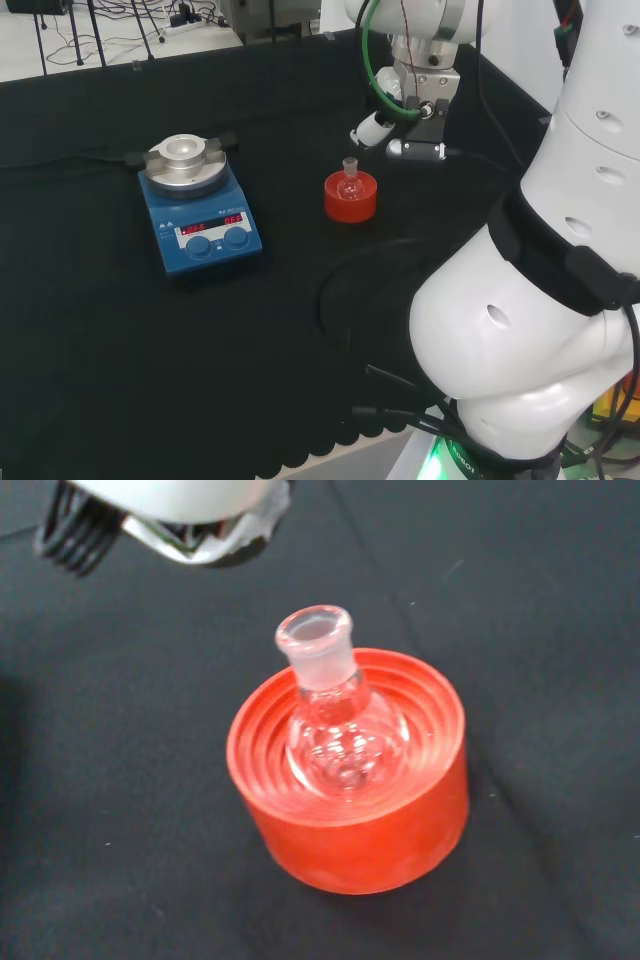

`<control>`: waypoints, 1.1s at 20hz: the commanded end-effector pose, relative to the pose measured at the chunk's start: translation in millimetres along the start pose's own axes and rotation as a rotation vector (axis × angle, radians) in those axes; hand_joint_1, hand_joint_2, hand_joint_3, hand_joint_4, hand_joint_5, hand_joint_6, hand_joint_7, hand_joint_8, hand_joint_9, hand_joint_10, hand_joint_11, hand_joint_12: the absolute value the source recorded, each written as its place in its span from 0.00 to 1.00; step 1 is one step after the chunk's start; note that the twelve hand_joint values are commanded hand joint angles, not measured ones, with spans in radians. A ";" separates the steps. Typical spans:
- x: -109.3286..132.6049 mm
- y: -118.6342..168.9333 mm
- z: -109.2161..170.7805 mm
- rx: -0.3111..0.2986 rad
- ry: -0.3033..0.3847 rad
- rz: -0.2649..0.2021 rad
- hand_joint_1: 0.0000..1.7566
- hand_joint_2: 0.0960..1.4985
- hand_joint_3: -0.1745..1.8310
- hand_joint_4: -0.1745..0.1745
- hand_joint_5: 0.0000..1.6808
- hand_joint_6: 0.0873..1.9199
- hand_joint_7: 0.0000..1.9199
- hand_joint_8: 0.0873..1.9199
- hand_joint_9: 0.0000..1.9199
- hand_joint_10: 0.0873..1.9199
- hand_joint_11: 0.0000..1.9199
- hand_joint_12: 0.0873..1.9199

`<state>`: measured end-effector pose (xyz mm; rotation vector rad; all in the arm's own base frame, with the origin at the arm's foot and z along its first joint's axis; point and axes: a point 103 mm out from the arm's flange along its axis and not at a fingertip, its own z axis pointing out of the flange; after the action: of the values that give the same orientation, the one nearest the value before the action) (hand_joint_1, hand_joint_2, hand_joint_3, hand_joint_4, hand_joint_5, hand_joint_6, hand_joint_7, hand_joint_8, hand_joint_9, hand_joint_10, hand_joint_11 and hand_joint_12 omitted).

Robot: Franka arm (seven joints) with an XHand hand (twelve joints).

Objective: Pick up the round-bottom flask.

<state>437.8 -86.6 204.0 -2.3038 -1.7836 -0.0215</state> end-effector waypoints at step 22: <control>-3.4 25.0 82.3 0.026 0.038 0.008 0.52 0.30 0.45 0.38 0.34 0.16 0.18 0.32 0.28 0.31 0.05 0.72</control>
<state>450.2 -80.2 121.6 -2.2724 -1.7414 -0.0327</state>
